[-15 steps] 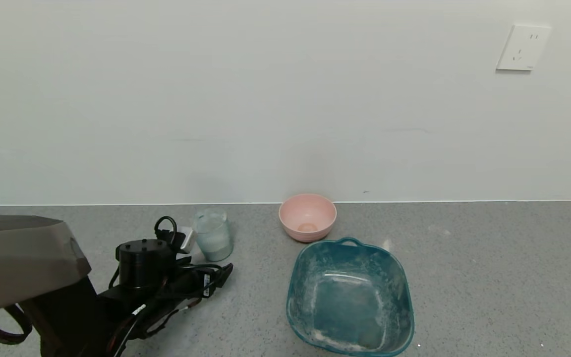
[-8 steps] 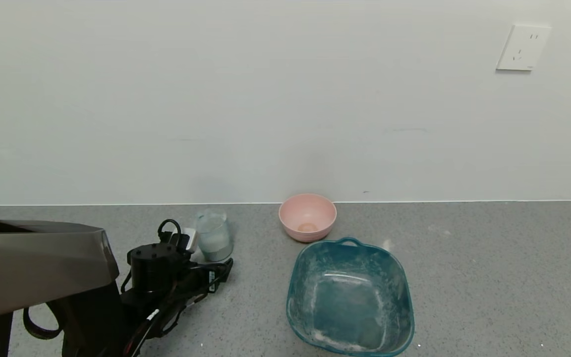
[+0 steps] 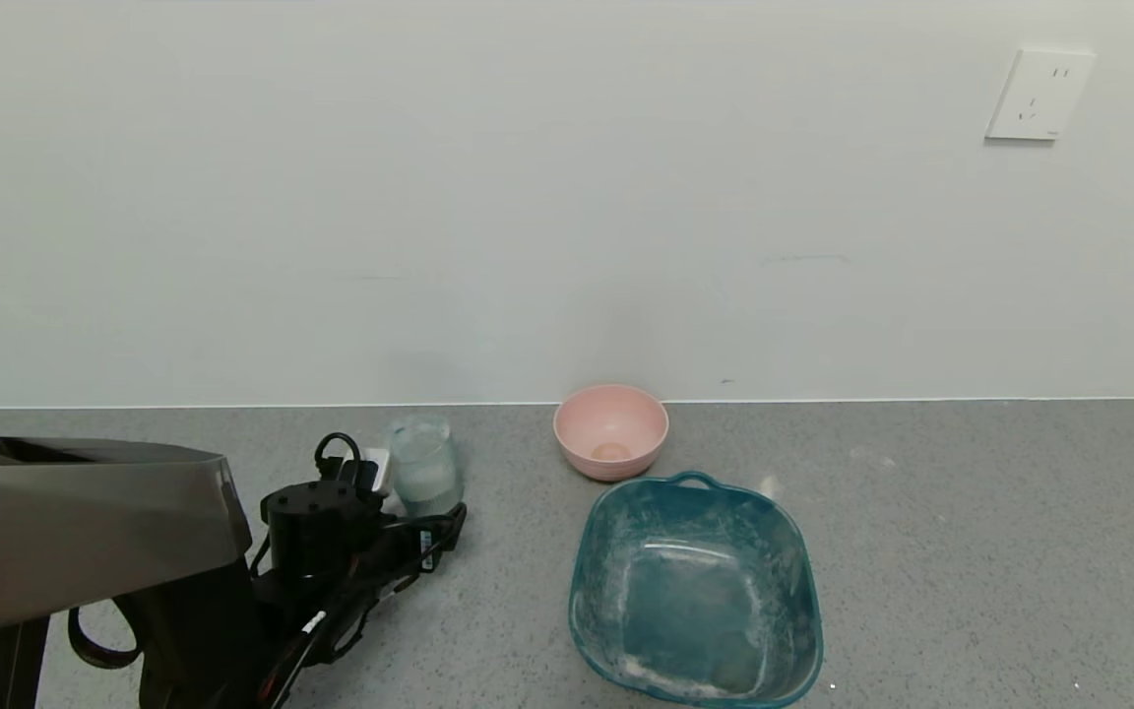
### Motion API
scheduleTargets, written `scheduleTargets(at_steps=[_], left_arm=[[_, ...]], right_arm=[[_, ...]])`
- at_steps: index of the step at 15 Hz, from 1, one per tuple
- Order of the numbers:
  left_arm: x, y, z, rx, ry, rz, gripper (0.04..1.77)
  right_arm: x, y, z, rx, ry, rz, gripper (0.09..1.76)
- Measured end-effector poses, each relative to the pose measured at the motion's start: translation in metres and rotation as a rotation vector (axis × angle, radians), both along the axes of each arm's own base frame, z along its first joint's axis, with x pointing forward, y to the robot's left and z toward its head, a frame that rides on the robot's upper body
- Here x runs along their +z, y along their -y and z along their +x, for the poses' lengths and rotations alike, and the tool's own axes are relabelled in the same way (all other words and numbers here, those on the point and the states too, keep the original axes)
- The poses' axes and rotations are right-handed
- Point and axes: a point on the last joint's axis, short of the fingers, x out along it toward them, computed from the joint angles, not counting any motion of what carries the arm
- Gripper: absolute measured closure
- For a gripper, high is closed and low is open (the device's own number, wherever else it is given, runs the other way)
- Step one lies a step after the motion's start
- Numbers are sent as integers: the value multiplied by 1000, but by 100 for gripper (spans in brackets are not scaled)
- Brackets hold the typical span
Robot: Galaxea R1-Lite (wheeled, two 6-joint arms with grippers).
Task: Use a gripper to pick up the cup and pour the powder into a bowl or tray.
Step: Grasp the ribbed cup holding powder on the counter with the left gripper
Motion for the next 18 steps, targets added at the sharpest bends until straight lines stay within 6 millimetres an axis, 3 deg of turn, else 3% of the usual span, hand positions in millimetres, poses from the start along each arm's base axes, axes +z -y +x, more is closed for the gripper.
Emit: scheduleTargets(at_steps=[18], left_arm=[[-10, 8, 23, 18, 65, -7, 9]], right_arm=[[0, 0, 0, 0, 0, 0, 14]])
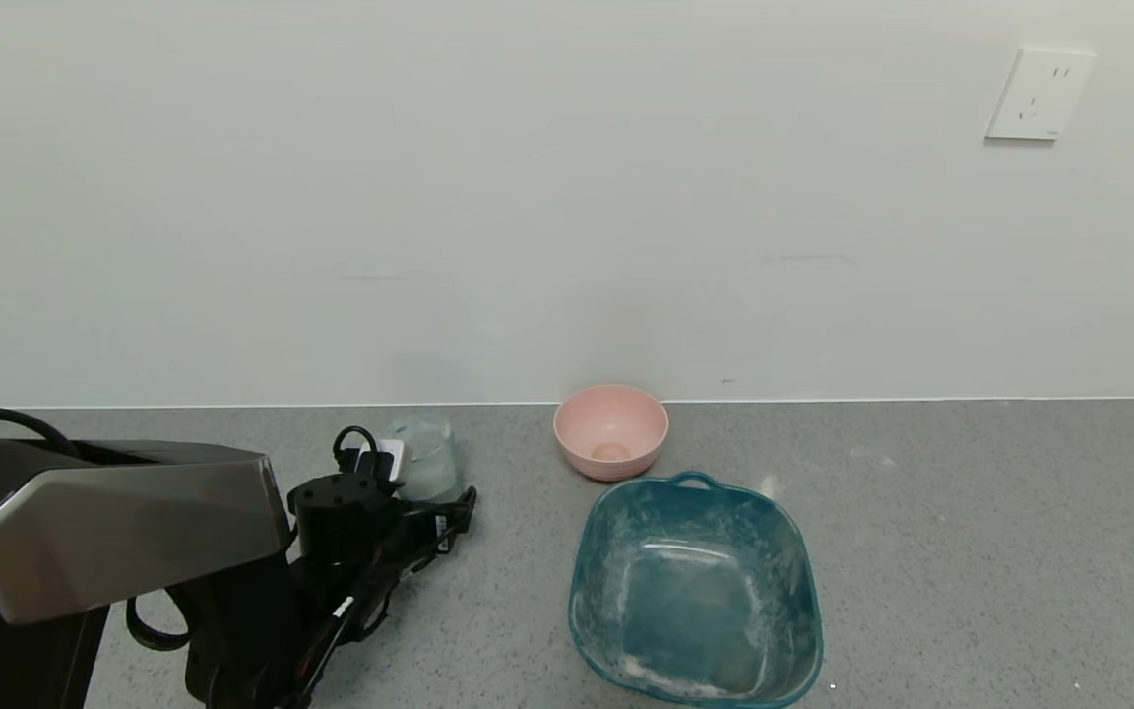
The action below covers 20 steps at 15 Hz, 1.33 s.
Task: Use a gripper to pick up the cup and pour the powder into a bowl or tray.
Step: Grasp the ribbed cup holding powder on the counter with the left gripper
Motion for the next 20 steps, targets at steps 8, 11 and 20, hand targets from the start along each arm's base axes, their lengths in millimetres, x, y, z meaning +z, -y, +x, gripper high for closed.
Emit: scheduleTargets(at_steps=[8, 11, 20], left_arm=[[1, 0, 5, 49, 20, 9, 9], [2, 1, 8, 66, 33, 11, 9], [-3, 6, 12, 92, 72, 0, 9]], right_arm=[[0, 0, 0, 0, 0, 0, 14], [0, 0, 0, 1, 0, 0, 14], [0, 0, 0, 0, 0, 0, 14]])
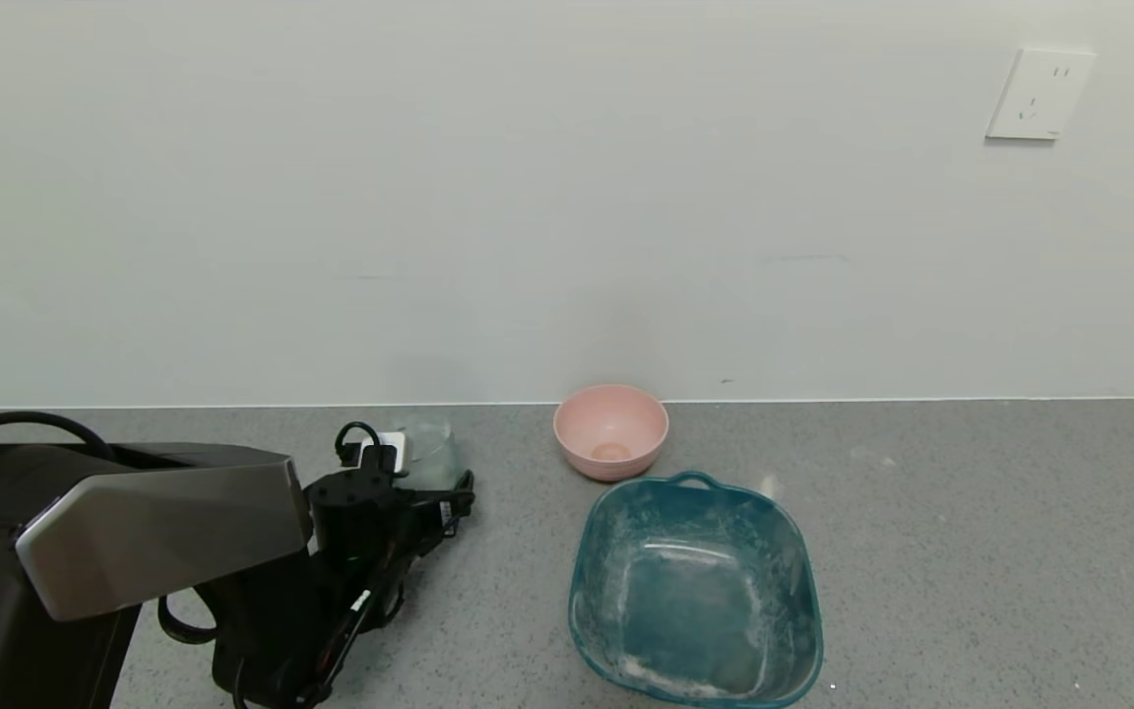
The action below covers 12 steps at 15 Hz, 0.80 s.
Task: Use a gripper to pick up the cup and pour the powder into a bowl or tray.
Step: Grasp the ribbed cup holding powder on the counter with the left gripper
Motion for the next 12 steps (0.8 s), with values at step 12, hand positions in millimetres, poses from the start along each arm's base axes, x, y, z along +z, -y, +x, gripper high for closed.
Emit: scheduleTargets(at_steps=[12], left_arm=[[-4, 1, 8, 4, 28, -10, 9]], right_arm=[[0, 0, 0, 0, 0, 0, 14]])
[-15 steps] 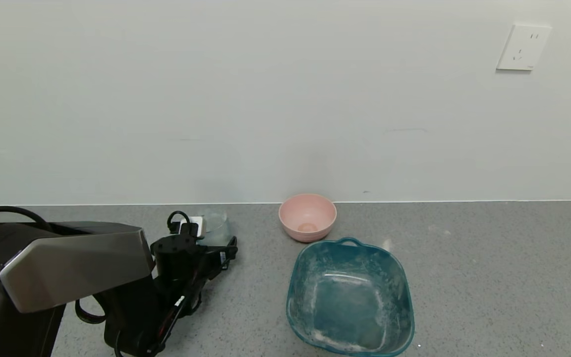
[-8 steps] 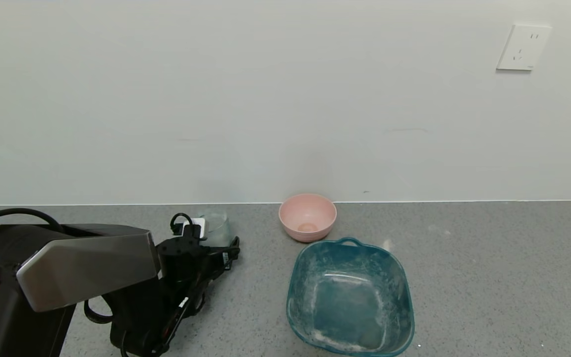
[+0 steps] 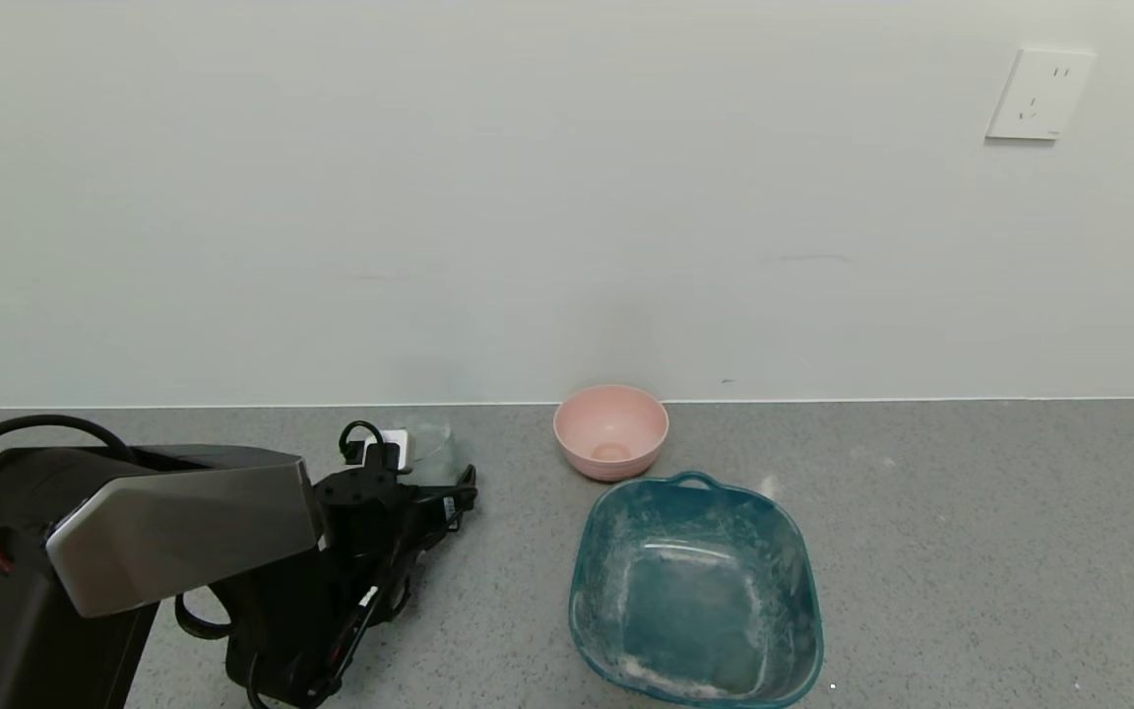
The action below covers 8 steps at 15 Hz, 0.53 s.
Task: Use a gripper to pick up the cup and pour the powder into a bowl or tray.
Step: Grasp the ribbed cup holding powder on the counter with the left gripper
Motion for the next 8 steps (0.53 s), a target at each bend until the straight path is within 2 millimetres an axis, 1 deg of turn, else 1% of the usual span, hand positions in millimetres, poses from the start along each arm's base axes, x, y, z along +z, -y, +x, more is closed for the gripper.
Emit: scheduleTargets(at_steps=[1, 3, 4, 8], left_arm=[[0, 0, 0, 4, 1, 0, 9], [0, 0, 1, 13, 4, 4, 43], [0, 1, 1, 15, 4, 7, 49], [0, 1, 1, 16, 5, 10, 52]], right_arm=[[0, 0, 0, 0, 0, 0, 14], [0, 0, 0, 0, 0, 0, 14], [0, 0, 0, 0, 0, 0, 14], [0, 0, 0, 0, 0, 0, 14]])
